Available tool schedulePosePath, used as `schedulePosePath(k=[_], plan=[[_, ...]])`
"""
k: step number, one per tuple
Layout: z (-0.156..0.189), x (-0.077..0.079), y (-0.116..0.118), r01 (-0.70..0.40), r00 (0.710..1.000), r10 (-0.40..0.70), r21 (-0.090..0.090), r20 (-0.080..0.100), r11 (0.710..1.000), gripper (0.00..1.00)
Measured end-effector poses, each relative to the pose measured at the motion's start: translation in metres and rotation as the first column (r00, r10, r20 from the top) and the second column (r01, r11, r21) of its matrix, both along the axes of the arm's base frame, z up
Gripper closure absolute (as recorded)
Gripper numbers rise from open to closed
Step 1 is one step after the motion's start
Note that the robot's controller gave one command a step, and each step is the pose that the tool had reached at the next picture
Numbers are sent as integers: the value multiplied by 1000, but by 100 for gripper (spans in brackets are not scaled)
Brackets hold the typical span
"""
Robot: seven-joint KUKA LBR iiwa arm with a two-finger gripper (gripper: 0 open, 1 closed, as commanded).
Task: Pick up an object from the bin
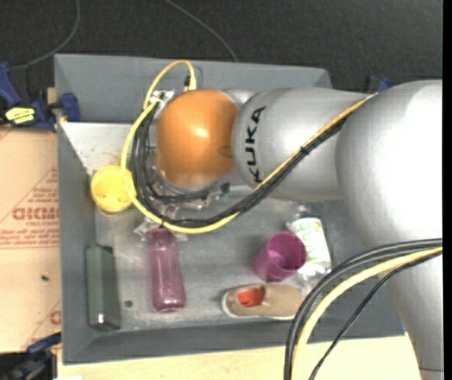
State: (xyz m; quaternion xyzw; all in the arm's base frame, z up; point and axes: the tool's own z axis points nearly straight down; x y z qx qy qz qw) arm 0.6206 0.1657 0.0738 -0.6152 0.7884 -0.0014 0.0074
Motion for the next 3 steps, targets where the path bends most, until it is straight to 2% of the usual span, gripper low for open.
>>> schedulePosePath(k=[2,3], plan=[[7,0,0,2,1000,-2,2,0,1000,100],[23,-1,0,3,1000,-3,0,-4,1000,100]])
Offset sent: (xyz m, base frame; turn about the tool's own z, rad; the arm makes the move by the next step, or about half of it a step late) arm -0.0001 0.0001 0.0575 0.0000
